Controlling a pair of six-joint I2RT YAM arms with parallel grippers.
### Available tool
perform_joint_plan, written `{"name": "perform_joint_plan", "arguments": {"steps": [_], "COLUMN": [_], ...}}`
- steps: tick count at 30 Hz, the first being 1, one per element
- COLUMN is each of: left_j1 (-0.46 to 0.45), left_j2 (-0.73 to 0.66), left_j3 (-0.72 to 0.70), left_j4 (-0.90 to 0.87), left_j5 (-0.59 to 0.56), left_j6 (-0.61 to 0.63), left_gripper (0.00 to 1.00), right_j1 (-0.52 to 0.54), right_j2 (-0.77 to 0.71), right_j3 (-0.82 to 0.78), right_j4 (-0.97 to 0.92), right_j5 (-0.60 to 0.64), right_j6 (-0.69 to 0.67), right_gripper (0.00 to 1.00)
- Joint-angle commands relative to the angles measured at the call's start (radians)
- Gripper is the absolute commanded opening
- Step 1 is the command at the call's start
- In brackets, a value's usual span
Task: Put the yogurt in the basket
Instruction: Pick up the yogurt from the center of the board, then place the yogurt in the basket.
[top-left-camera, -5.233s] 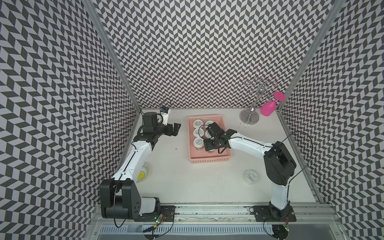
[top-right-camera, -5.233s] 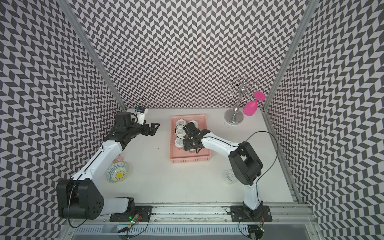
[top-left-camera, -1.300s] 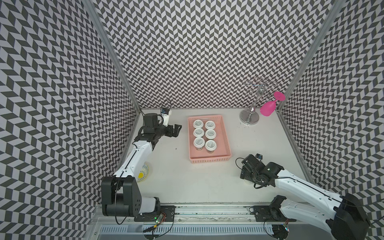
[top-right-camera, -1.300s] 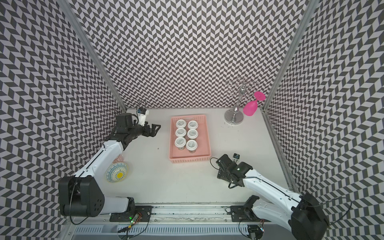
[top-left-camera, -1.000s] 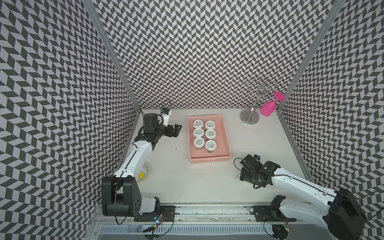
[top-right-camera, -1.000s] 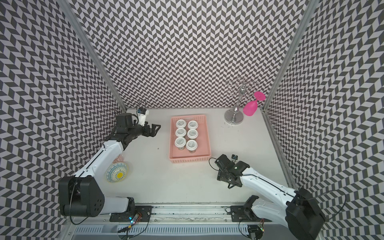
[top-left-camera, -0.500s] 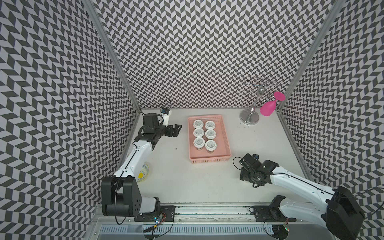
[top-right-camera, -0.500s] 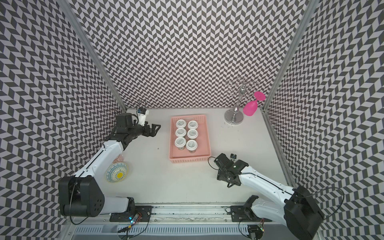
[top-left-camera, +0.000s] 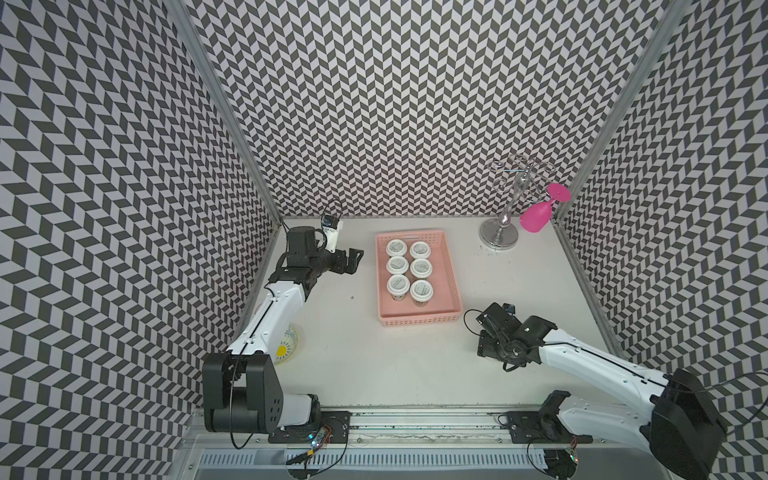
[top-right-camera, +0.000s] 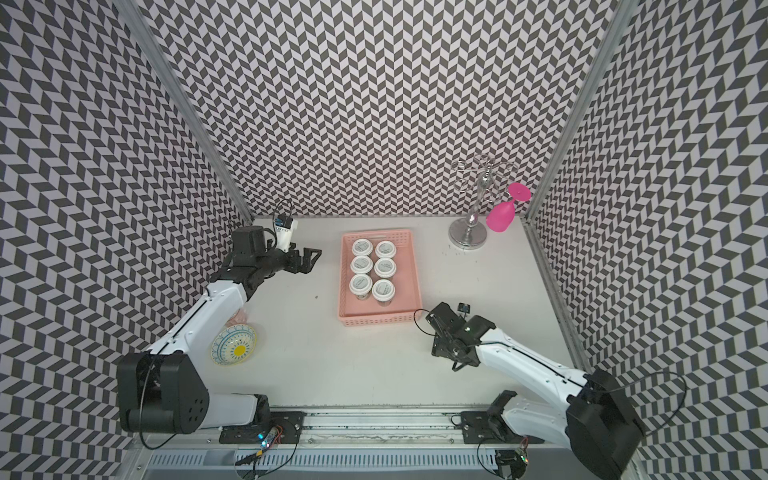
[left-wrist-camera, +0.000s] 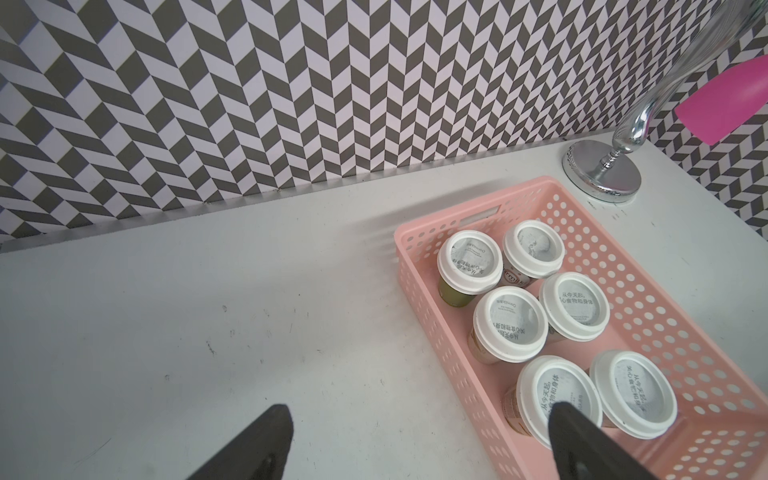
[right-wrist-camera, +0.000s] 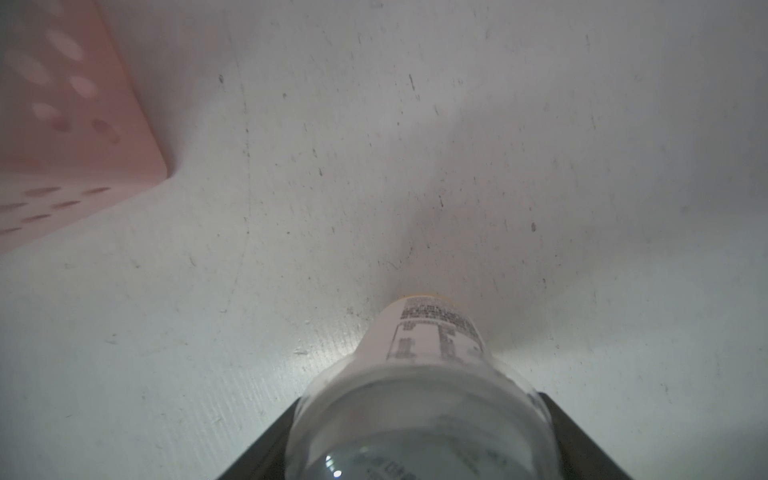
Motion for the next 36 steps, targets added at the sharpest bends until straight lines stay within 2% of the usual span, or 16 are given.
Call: {"name": "perform_joint_plan", "arguments": {"steps": [1, 11, 19, 29, 36], "left_j1": [0.008, 0.009, 0.009, 0.010, 0.010], "left_j2": [-0.001, -0.006, -0.006, -0.010, -0.008], "left_j3": [-0.010, -0.008, -0.003, -0.003, -0.003], "left_j4": [0.028, 0.024, 0.022, 0.021, 0.021], "left_j5": [-0.002, 0.008, 0.008, 0.014, 0.017], "left_j6": [0.011, 0.006, 0.006, 0.005, 0.001], "left_gripper": [1.00, 1.00, 1.00, 1.00, 1.00], "right_j1": [-0.012, -0.050, -0.060, -0.060, -0.056], "right_j2": [0.013, 0.042, 0.080, 0.243, 0.314], "right_j3": [0.050, 0.215, 0.323, 0.555, 0.642], "right_j4": [0.002, -0.042, -0.051, -0.087, -0.077], "right_j5": [0.037, 0.120, 0.132, 0.043, -0.027], "right_j6": [-0.036, -0.143, -0.211, -0.313, -0.356], "right_gripper": [0.80, 0.80, 0.80, 0.79, 0.78]}}
